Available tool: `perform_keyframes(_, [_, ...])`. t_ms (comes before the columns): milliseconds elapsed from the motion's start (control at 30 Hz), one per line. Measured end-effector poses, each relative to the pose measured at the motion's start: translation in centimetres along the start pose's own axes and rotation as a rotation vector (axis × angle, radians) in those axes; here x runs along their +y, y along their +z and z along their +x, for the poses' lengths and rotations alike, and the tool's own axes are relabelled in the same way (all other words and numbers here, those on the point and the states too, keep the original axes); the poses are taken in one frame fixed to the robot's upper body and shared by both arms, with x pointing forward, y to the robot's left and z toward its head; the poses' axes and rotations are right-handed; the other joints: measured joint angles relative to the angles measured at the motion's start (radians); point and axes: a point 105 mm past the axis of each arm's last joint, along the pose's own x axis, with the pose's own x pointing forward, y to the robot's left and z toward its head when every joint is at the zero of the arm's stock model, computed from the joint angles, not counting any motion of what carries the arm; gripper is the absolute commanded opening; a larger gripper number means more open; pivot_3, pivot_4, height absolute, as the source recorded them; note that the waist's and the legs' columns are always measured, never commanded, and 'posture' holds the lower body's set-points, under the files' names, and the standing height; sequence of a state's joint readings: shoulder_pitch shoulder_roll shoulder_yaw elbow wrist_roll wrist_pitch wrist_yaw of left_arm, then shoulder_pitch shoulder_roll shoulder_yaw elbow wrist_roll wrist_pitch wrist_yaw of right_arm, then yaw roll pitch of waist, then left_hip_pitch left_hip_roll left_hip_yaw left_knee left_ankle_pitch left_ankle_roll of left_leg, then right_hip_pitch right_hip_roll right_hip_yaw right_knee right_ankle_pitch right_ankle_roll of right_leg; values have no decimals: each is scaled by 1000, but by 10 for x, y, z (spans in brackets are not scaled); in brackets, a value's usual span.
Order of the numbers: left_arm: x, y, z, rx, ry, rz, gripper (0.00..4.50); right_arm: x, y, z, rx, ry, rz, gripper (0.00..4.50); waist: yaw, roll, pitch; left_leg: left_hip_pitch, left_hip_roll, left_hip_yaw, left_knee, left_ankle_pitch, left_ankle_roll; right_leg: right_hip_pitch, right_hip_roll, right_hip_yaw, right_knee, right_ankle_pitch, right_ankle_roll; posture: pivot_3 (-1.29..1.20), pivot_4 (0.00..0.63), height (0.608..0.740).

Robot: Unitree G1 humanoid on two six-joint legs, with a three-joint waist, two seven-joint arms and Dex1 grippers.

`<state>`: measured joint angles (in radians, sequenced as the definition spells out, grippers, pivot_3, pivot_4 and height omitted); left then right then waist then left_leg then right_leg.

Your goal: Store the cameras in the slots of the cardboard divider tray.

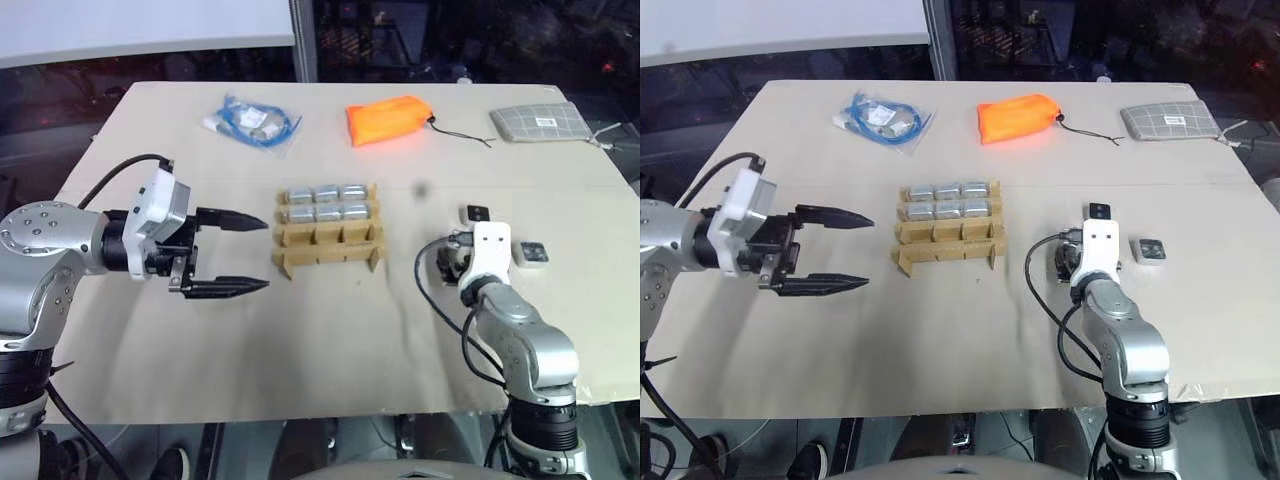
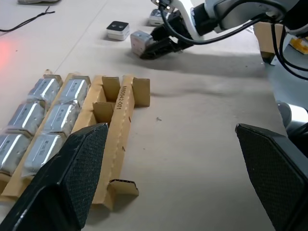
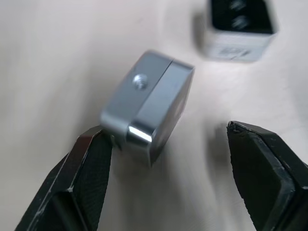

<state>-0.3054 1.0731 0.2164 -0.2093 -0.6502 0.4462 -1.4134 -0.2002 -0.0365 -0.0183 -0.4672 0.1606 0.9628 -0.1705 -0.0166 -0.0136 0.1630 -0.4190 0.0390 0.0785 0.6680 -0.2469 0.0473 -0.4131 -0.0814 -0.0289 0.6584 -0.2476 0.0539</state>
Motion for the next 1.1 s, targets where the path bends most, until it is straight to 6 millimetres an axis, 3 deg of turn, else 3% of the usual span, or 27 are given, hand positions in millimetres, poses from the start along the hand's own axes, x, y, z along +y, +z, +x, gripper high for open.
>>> perform_keyframes(333, [-1,-4,0,0,0,-11,4455,12,9,0,-31,10,46,3717,0,0,0,0,0,0,0,0,0,0,0,0,0,0,0,0,150,740])
perform_keyframes(433, [0,-4,-1,-3,1,-10,4500,11,9,0,-35,6,48,2839,-1,0,0,0,0,0,0,0,0,0,0,0,0,0,0,0,150,740])
perform_keyframes(533, [1,-6,-2,-3,8,-17,4500,9,11,-1,-43,-4,48,1383,-1,0,0,0,0,0,0,0,0,0,0,0,0,0,0,0,150,740])
perform_keyframes(600, [1,-7,-2,-5,7,-18,4500,8,13,-2,-50,-11,49,773,0,0,0,0,0,0,0,0,0,0,0,0,0,0,0,0,150,740])
perform_keyframes(933, [3,-9,-3,0,19,-17,4500,6,20,-3,-81,42,-2,779,-1,0,0,0,0,0,0,0,0,0,0,0,0,0,0,0,150,740])
perform_keyframes(1033, [3,-13,-5,2,36,-32,4500,44,75,-18,-284,456,-195,779,-5,1,3,0,1,1,0,-2,4,0,0,1,0,0,0,0,150,740])
perform_keyframes(1100, [3,-14,-7,0,45,-34,4500,64,84,-32,-331,639,-254,779,-4,1,3,1,1,0,0,-3,5,0,2,1,0,0,0,0,150,740])
